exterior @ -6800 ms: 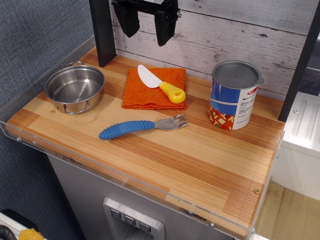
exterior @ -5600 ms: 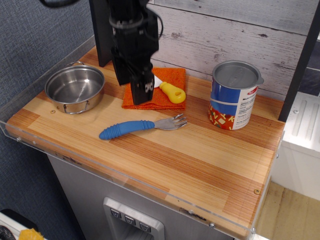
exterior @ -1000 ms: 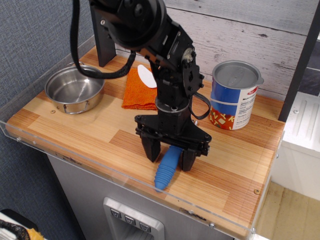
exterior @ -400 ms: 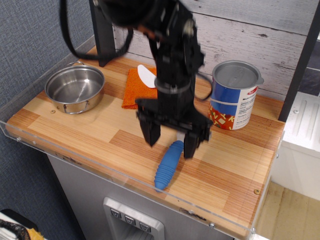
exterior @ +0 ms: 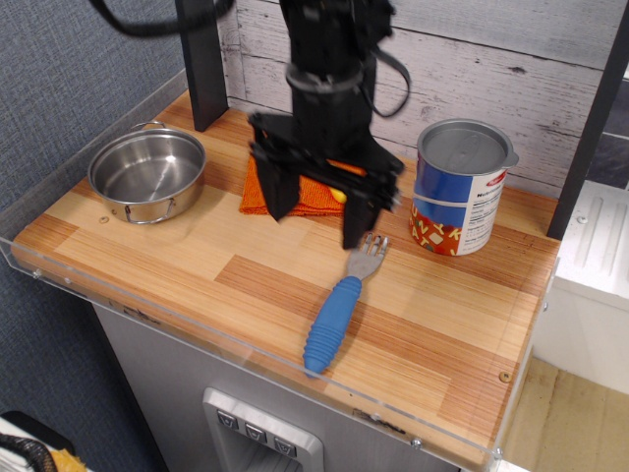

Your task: Place the handle of the blue fork touching the edge of the counter.

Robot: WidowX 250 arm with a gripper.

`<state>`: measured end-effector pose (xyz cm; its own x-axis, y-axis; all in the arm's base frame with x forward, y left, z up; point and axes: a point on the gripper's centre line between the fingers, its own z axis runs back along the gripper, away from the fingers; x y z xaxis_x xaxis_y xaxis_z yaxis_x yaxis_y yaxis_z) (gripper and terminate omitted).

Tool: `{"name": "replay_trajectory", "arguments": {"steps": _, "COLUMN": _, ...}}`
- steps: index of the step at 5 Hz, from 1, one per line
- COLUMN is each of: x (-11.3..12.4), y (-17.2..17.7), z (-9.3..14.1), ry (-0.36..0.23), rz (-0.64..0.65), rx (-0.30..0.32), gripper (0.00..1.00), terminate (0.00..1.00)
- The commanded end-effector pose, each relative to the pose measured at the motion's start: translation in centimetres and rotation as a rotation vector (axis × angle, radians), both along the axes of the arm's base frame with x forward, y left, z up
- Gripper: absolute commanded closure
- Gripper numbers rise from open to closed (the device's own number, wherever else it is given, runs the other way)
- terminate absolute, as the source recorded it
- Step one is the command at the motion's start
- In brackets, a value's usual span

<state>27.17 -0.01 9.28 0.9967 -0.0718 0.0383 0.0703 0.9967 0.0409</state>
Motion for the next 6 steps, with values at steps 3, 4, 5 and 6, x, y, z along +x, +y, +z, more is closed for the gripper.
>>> {"name": "replay_trajectory", "arguments": {"steps": 3, "x": -0.1, "y": 6.8, "z": 6.6, "ry": -0.050, "rz": -0.029, "rx": 0.035, "gripper": 0.00, "terminate": 0.00}}
{"name": "replay_trajectory", "arguments": {"steps": 4, "x": -0.6, "y": 7.6, "z": 7.7, "ry": -0.082, "rz": 0.007, "rx": 0.043, "gripper": 0.00, "terminate": 0.00}}
{"name": "replay_trajectory", "arguments": {"steps": 5, "x": -1.0, "y": 9.4, "z": 8.2, "ry": -0.088, "rz": 0.090, "rx": 0.045, "gripper": 0.00, "terminate": 0.00}}
{"name": "replay_trajectory", "arguments": {"steps": 6, "x": -1.6, "y": 11.1, "z": 8.4, "ry": -0.103, "rz": 0.162, "rx": 0.047, "gripper": 0.00, "terminate": 0.00}}
